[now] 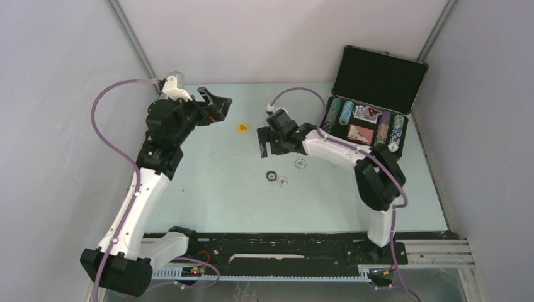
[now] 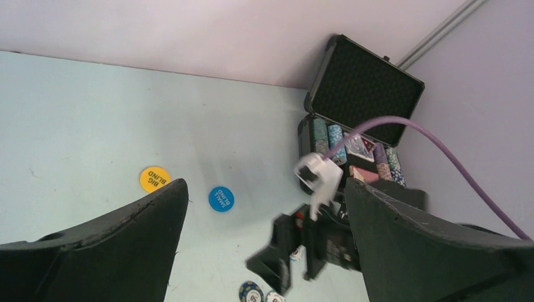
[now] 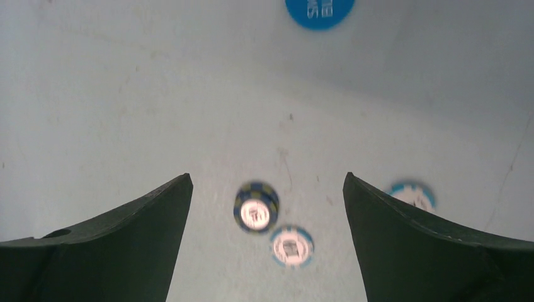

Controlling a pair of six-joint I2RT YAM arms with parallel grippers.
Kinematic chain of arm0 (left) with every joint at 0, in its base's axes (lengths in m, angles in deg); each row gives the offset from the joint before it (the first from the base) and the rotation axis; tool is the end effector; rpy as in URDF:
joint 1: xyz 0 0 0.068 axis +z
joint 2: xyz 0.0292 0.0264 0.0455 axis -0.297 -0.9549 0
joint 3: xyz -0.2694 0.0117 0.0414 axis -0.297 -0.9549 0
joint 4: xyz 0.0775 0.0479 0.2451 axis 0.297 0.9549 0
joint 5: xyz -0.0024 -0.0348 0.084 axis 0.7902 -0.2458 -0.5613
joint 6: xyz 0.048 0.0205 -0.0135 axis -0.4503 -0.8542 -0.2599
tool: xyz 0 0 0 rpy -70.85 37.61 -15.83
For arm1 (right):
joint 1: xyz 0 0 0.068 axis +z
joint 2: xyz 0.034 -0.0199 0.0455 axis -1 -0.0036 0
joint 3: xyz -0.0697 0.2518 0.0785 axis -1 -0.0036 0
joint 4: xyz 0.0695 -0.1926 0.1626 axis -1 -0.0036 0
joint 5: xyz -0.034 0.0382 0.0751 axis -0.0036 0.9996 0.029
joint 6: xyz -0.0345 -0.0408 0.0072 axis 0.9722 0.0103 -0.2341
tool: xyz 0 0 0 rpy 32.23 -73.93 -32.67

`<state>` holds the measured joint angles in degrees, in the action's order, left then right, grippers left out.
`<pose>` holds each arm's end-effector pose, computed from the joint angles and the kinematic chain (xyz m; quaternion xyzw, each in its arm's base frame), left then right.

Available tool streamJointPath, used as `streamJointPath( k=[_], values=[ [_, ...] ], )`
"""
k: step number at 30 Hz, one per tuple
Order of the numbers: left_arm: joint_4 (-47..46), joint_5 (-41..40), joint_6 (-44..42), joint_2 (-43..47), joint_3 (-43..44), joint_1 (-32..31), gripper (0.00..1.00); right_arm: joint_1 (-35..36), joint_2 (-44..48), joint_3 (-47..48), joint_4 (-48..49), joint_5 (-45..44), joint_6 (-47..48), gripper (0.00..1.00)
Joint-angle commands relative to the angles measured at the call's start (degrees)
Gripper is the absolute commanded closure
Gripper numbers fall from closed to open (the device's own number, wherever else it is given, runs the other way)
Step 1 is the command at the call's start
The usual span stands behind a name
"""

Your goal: Pack up texas hold em set

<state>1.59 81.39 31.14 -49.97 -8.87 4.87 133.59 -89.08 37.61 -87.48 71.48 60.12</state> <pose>0.2268 -0.0561 0.4067 -0.0393 0.7333 -0.2889 0.6142 0.2989 0.2825 0.2326 -0.1566 0.9276 0.1509 0.3037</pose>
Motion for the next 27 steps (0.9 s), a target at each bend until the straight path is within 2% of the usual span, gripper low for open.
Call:
streamJointPath(
  k=[1,14,19,27],
  values=[
    [-1.8,2.8,1.0,0.0,0.7,0.3,0.0,-1.0,-8.2,10.5,-2.9,-5.7,-0.7,0.0],
    [-2.5,4.2,1.5,-1.5,0.6,0.3,0.0,-5.8,-31.3,40.7,-13.9,-6.8,2.0,0.03],
    [-2.5,4.2,1.1,-1.7,0.6,0.3,0.0,-6.5,-35.9,46.2,-15.9,-6.5,3.1,0.06],
    [-1.7,3.1,-0.3,-1.7,1.0,0.2,0.0,-6.6,-38.8,48.8,-17.7,-4.9,4.3,0.08]
  ],
)
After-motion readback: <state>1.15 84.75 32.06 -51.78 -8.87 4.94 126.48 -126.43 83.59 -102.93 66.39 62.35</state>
